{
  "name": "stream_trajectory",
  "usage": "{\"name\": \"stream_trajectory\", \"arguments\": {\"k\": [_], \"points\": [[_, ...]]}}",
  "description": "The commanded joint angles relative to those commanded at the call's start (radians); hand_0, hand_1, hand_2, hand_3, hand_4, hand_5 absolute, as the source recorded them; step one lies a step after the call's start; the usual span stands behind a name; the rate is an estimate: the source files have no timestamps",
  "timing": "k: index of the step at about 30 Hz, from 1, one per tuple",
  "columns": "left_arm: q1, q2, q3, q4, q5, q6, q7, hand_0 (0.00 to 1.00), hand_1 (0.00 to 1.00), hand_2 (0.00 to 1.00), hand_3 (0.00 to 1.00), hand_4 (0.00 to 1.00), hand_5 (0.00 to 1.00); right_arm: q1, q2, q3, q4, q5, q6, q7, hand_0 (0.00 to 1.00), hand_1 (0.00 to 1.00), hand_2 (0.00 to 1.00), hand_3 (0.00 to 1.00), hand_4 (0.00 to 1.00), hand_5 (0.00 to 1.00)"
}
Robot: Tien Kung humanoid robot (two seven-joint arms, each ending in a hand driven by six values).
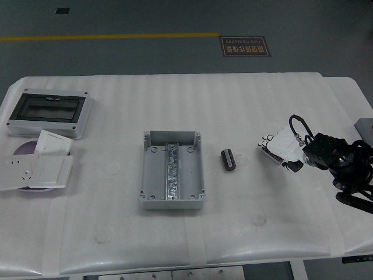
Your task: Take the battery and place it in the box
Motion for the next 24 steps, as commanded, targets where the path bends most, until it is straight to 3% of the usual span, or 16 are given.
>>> {"name": "stream_trajectory", "arguments": {"k": [11,12,17,18,23,24], "points": [[-0.003,0.000,0.000,0.000,-0.004,0.001,0.000,0.647,0.667,0.634,0.648,0.689,0.146,-0.006,0.006,-0.006,-0.024,0.007,-0.033,-0.001,0.515,0.656,0.958,0.978,0.584,0.018],[-0.003,0.000,-0.002,0.000,-0.001,0.000,0.001,0.647,0.667,0.632,0.648,0.684,0.137,-0.007,0.006,-0.007,-0.025,0.011,-0.034,-0.004,0.481,0.638,0.853,0.918,0.552,0.004],[-0.001,-0.001,-0.023,0.002,0.019,-0.008,0.011,0.647,0.667,0.632,0.648,0.684,0.137,-0.013,0.011,-0.012,-0.032,0.026,-0.038,-0.014,0.481,0.638,0.853,0.918,0.552,0.004],[-0.001,-0.001,-0.026,0.002,0.023,-0.009,0.013,0.647,0.668,0.631,0.646,0.681,0.129,-0.015,0.012,-0.012,-0.033,0.029,-0.038,-0.016,0.447,0.605,0.689,0.758,0.474,0.002],[0.000,0.000,-0.028,0.002,0.026,-0.010,0.014,0.647,0.668,0.631,0.646,0.681,0.129,-0.021,0.014,-0.017,-0.037,0.035,-0.042,-0.023,0.447,0.605,0.689,0.758,0.474,0.002],[0.000,0.000,-0.028,0.002,0.025,-0.010,0.013,0.647,0.669,0.633,0.647,0.682,0.129,-0.022,0.013,-0.018,-0.037,0.037,-0.047,-0.024,0.434,0.583,0.621,0.687,0.428,0.002]]}}
